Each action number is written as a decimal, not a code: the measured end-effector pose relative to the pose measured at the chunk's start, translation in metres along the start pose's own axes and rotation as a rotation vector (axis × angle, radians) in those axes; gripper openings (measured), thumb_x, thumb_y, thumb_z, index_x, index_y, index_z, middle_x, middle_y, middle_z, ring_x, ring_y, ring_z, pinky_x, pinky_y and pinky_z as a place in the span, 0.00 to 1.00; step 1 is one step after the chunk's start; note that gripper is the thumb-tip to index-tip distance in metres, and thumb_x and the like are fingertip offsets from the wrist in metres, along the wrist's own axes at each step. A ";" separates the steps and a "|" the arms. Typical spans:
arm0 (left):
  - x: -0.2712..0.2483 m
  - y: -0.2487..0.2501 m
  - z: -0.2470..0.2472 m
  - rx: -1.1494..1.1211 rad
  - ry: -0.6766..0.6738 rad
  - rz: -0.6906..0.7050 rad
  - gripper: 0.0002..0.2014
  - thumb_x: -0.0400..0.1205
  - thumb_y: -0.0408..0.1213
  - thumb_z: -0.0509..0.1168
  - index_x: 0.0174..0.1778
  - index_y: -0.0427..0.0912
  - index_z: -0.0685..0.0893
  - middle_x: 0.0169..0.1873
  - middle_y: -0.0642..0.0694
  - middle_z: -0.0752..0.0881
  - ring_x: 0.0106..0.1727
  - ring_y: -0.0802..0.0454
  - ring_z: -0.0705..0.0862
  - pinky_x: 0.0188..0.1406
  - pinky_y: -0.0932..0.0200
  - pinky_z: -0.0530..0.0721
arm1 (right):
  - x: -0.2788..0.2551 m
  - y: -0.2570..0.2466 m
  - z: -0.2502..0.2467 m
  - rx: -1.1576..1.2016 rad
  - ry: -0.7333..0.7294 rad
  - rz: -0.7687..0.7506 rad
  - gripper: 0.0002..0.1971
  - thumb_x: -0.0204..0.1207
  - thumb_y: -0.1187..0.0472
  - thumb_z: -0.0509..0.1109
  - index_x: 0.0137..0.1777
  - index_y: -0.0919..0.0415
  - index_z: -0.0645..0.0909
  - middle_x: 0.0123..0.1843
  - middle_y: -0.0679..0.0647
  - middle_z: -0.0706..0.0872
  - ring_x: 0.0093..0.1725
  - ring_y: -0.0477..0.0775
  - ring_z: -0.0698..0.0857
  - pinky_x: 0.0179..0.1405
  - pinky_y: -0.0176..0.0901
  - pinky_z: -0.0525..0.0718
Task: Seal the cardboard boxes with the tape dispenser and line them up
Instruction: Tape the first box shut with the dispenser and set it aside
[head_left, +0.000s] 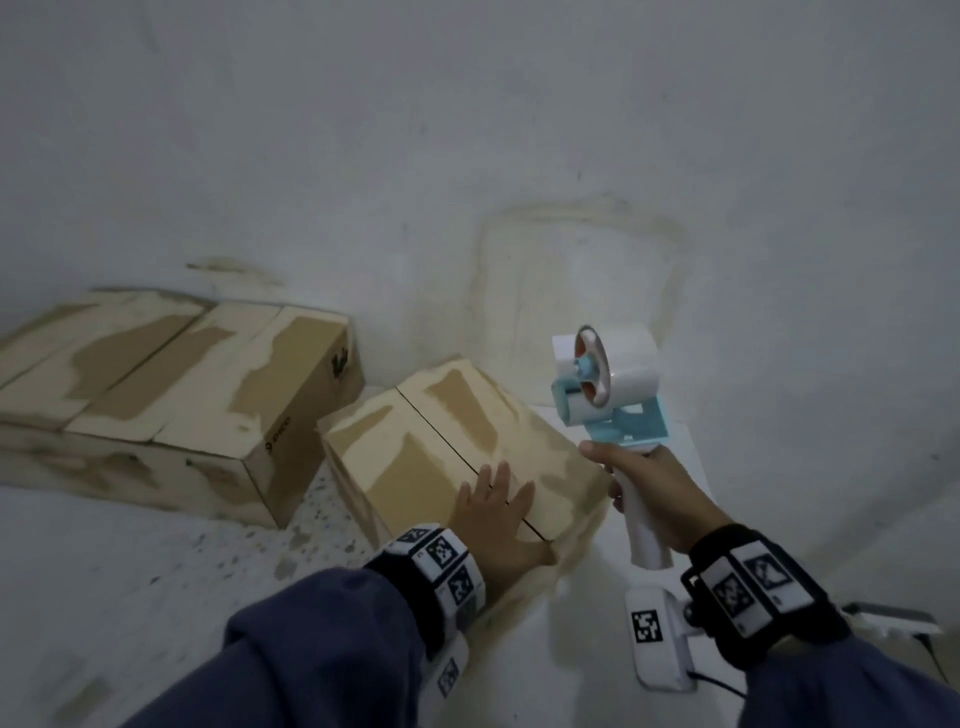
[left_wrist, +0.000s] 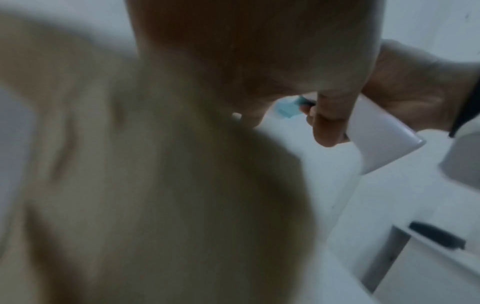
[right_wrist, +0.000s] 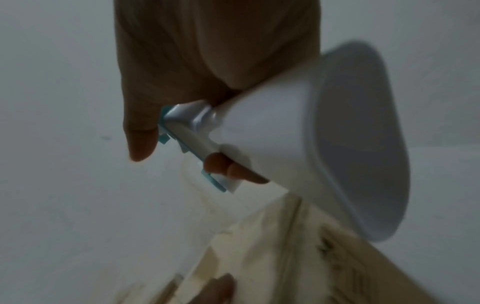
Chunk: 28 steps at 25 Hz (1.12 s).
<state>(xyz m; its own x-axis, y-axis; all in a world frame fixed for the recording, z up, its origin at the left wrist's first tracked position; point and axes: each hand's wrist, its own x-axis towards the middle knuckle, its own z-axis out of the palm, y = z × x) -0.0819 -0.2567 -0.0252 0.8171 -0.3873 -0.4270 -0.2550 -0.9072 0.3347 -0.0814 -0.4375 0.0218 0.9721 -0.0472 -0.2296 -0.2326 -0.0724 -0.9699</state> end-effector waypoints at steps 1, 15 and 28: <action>-0.002 -0.001 -0.010 -0.126 -0.026 0.009 0.35 0.84 0.56 0.54 0.84 0.48 0.49 0.84 0.43 0.41 0.84 0.43 0.40 0.83 0.46 0.44 | 0.002 -0.008 0.007 0.037 -0.057 -0.007 0.08 0.67 0.57 0.78 0.41 0.55 0.82 0.27 0.47 0.79 0.26 0.48 0.75 0.27 0.41 0.73; 0.024 -0.081 -0.126 -1.701 0.067 -0.162 0.28 0.81 0.56 0.57 0.55 0.31 0.83 0.43 0.36 0.90 0.44 0.43 0.88 0.45 0.55 0.85 | 0.032 -0.030 0.074 -0.024 -0.270 -0.176 0.22 0.56 0.47 0.77 0.46 0.61 0.81 0.27 0.48 0.78 0.24 0.51 0.76 0.22 0.40 0.75; 0.047 -0.095 -0.119 -1.671 0.077 -0.260 0.10 0.85 0.33 0.57 0.42 0.38 0.81 0.23 0.46 0.89 0.22 0.55 0.88 0.21 0.67 0.85 | 0.035 -0.021 0.088 -0.095 -0.190 -0.185 0.08 0.69 0.67 0.77 0.43 0.66 0.81 0.30 0.54 0.81 0.24 0.50 0.76 0.22 0.39 0.77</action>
<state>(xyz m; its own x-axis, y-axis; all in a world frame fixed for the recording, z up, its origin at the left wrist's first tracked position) 0.0422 -0.1685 0.0231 0.7808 -0.2130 -0.5873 0.6243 0.2311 0.7462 -0.0400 -0.3504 0.0270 0.9843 0.1626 -0.0691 -0.0435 -0.1561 -0.9868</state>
